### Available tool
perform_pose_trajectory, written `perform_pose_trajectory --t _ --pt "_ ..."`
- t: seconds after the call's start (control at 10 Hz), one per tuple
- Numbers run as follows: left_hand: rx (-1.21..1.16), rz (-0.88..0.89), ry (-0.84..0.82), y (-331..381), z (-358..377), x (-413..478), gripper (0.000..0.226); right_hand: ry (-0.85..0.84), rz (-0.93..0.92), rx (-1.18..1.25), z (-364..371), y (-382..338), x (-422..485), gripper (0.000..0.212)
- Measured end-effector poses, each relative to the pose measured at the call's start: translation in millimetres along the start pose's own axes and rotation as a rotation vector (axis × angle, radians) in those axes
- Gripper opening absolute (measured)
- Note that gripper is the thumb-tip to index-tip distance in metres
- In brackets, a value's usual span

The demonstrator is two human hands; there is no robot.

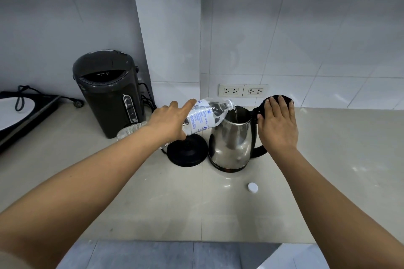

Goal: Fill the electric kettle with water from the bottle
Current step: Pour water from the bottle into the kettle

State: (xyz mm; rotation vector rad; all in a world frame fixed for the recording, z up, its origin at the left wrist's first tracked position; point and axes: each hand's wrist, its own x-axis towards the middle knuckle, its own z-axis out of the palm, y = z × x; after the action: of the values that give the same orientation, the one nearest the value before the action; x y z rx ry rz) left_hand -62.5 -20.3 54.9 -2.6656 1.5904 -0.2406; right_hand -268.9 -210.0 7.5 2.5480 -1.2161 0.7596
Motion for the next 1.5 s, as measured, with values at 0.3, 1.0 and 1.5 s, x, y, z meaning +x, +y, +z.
perform_pose_trajectory --t 0.3,1.0,1.5 --pt "-0.007 0.007 0.001 -0.3 -2.2 -0.6 0.103 -0.006 -0.001 -0.004 0.1 -0.3 -0.1 0.052" --pt "0.005 0.005 0.017 2.1 0.4 4.0 0.102 0.001 -0.003 0.001 0.7 0.8 -0.3 0.051" --pt "0.023 0.006 0.013 2.0 -2.9 3.7 0.101 0.030 -0.009 0.019 4.4 1.3 0.5 0.049"
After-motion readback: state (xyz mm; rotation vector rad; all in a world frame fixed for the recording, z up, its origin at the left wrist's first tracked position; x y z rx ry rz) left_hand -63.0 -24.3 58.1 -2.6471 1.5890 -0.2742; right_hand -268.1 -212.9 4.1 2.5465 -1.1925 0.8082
